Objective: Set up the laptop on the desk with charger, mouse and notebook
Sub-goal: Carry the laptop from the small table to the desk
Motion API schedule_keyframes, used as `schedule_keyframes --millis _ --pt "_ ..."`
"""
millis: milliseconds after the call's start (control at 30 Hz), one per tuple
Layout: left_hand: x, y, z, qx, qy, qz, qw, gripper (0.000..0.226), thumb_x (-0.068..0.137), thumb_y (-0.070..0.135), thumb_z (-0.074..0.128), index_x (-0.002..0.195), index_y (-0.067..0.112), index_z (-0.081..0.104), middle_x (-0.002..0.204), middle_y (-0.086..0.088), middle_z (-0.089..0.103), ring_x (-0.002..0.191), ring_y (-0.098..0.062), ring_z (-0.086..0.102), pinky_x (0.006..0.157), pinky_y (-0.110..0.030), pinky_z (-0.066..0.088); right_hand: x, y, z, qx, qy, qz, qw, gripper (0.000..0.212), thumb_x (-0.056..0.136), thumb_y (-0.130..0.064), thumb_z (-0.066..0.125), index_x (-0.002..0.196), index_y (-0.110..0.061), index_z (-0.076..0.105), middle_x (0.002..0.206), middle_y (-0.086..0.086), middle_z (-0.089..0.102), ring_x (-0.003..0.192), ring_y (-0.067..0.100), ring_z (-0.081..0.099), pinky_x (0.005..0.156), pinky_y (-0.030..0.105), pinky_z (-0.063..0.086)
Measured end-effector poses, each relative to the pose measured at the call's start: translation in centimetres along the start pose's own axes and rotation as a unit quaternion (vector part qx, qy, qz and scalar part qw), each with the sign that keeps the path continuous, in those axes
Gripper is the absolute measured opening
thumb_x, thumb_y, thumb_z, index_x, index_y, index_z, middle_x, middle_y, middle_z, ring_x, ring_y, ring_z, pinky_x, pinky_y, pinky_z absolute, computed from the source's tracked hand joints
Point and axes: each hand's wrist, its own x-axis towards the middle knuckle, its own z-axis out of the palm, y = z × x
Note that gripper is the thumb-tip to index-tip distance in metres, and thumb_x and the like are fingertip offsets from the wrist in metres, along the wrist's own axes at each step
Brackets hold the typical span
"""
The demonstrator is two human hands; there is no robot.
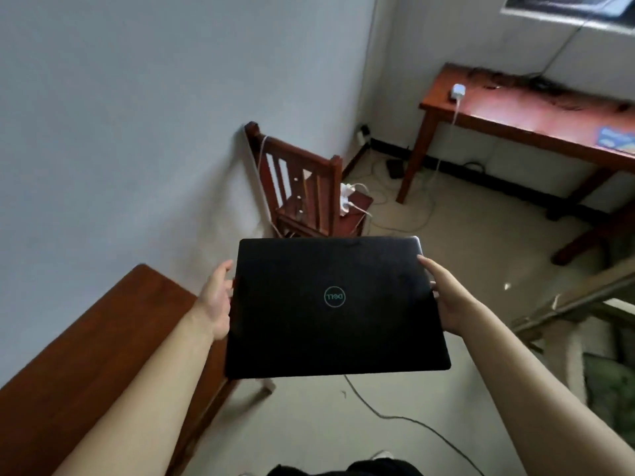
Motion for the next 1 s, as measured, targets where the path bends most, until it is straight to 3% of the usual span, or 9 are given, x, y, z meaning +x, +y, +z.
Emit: schedule_keyframes --millis 67,133,233,367,500,600,767,933,1000 --pt "1.1 0.7 6.3 0.027 -0.045 -0.008 0.999 0.070 0.085 0.072 0.046 0.124 0.015 0.059 0.127 -0.015 0.063 0.119 -0.037 0.057 0.103 -0.054 0.044 -0.1 -1.3 -6.0 0.039 -0.007 -0.009 0.999 0.054 0.086 -0.066 0.062 0.096 -0.014 0.075 0.073 0.009 0.076 0.059 0.025 0.074 0.045 0.031 0.055" --pt "1.7 1.2 11.6 0.033 -0.085 -0.017 0.996 0.070 0.082 0.073 0.051 0.117 0.014 0.063 0.118 -0.016 0.070 0.112 -0.036 0.063 0.089 -0.050 0.051 0.0 -2.4 -11.2 0.058 -0.014 -0.016 0.998 0.064 0.081 -0.075 0.061 0.092 -0.016 0.081 0.079 0.009 0.077 0.065 0.027 0.076 0.049 0.032 0.057" --pt "2.7 2.1 17.4 0.052 -0.114 -0.031 0.992 0.077 0.076 0.075 0.058 0.121 0.013 0.063 0.122 -0.015 0.069 0.116 -0.038 0.061 0.091 -0.053 0.051 0.2 -4.1 -17.9 0.055 -0.012 0.004 0.998 0.085 0.066 -0.092 0.056 0.112 -0.022 0.074 0.093 0.009 0.076 0.077 0.031 0.074 0.057 0.038 0.058" --pt "4.7 3.3 23.5 0.085 -0.141 -0.060 0.985 0.086 0.072 0.073 0.063 0.133 0.013 0.060 0.126 -0.017 0.065 0.119 -0.040 0.058 0.090 -0.056 0.051 0.6 -6.4 -25.5 0.041 -0.027 0.051 0.997 0.107 0.052 -0.102 0.049 0.131 -0.031 0.062 0.133 0.010 0.064 0.121 0.039 0.058 0.095 0.052 0.048" --pt "8.1 4.7 29.5 0.110 -0.151 -0.072 0.980 0.078 0.075 0.070 0.062 0.130 0.015 0.063 0.101 -0.015 0.072 0.102 -0.037 0.067 0.077 -0.052 0.055 1.7 -8.0 -30.5 0.117 -0.030 0.064 0.991 0.103 0.055 -0.099 0.053 0.131 -0.030 0.054 0.132 0.020 0.062 0.119 0.048 0.057 0.089 0.064 0.049" --pt "11.5 6.1 33.1 0.129 -0.168 -0.079 0.974 0.071 0.075 0.069 0.062 0.122 0.015 0.067 0.093 -0.016 0.074 0.084 -0.037 0.072 0.074 -0.051 0.055 3.6 -9.1 -32.8 0.158 -0.013 0.057 0.986 0.104 0.060 -0.096 0.053 0.138 -0.028 0.051 0.134 0.025 0.060 0.121 0.049 0.058 0.097 0.065 0.046" --pt "20.6 9.6 41.4 0.182 -0.178 -0.101 0.962 0.066 0.079 0.070 0.058 0.116 0.015 0.066 0.081 -0.013 0.072 0.077 -0.029 0.074 0.070 -0.045 0.059 9.7 -13.8 -36.5 0.170 0.033 0.059 0.983 0.098 0.060 -0.096 0.054 0.128 -0.026 0.057 0.128 0.025 0.065 0.120 0.048 0.059 0.107 0.064 0.039" --pt "29.0 14.8 50.4 0.237 -0.209 -0.128 0.940 0.072 0.083 0.073 0.049 0.129 0.018 0.061 0.106 -0.012 0.066 0.092 -0.030 0.063 0.075 -0.041 0.052 15.8 -20.7 -38.8 0.202 0.095 0.063 0.973 0.098 0.061 -0.092 0.058 0.132 -0.025 0.059 0.120 0.023 0.070 0.114 0.044 0.065 0.100 0.058 0.048" --pt "32.2 17.4 54.2 0.261 -0.229 -0.141 0.927 0.075 0.082 0.074 0.049 0.134 0.021 0.057 0.117 -0.013 0.064 0.103 -0.031 0.061 0.089 -0.044 0.052 18.3 -23.9 -40.2 0.215 0.108 0.063 0.969 0.096 0.062 -0.092 0.059 0.130 -0.024 0.061 0.119 0.023 0.071 0.110 0.045 0.068 0.100 0.061 0.048"
